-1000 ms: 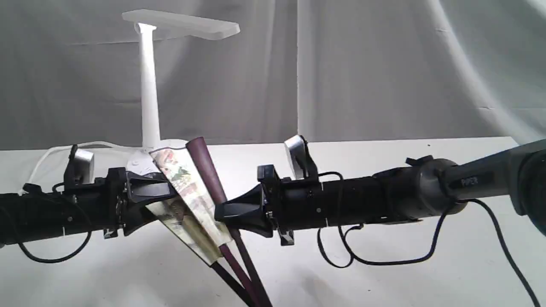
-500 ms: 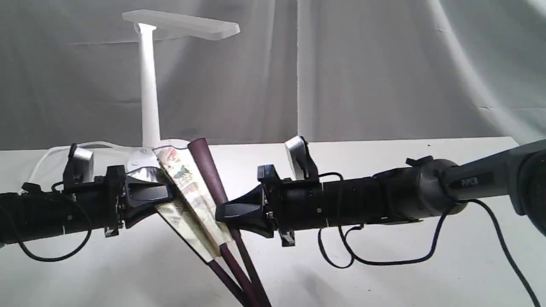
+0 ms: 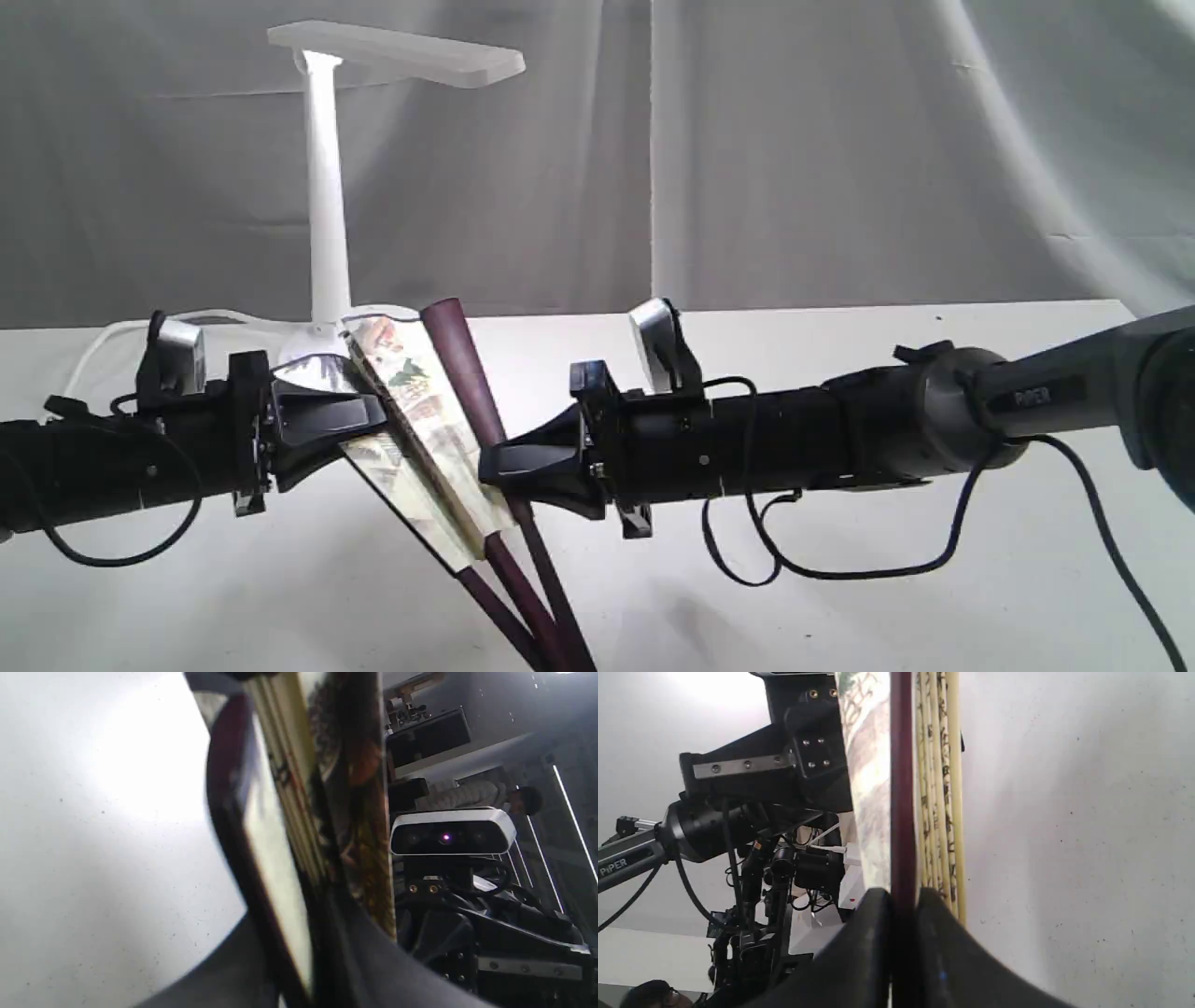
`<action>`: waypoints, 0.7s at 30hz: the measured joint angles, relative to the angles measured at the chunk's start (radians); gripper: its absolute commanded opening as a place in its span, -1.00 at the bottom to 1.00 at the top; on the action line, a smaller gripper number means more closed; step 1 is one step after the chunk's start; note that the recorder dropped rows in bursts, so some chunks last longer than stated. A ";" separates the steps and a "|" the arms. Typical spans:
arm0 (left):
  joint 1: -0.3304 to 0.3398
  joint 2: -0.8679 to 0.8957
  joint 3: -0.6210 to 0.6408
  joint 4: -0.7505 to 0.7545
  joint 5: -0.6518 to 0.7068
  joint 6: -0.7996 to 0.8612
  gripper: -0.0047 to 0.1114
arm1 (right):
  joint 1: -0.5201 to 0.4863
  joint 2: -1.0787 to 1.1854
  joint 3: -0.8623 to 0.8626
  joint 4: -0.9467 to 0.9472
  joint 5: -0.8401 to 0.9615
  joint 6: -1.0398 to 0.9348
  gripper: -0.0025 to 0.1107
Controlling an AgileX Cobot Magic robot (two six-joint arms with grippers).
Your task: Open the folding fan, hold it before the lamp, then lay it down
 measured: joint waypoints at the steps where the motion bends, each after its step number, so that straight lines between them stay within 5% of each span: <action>1: 0.000 0.000 0.000 0.000 0.000 0.000 -0.92 | 0.000 0.000 0.000 0.000 0.000 0.000 -0.96; 5: 0.000 0.000 0.000 0.002 0.000 -0.020 -0.92 | 0.000 0.000 0.000 0.000 0.000 -0.005 -0.85; 14: 0.000 0.000 -0.006 0.026 0.003 -0.048 -0.92 | 0.000 0.003 -0.025 -0.024 -0.009 -0.033 -0.10; 21: 0.000 0.000 -0.006 0.075 0.000 -0.107 -0.92 | 0.000 0.003 -0.045 -0.028 -0.005 -0.062 -0.05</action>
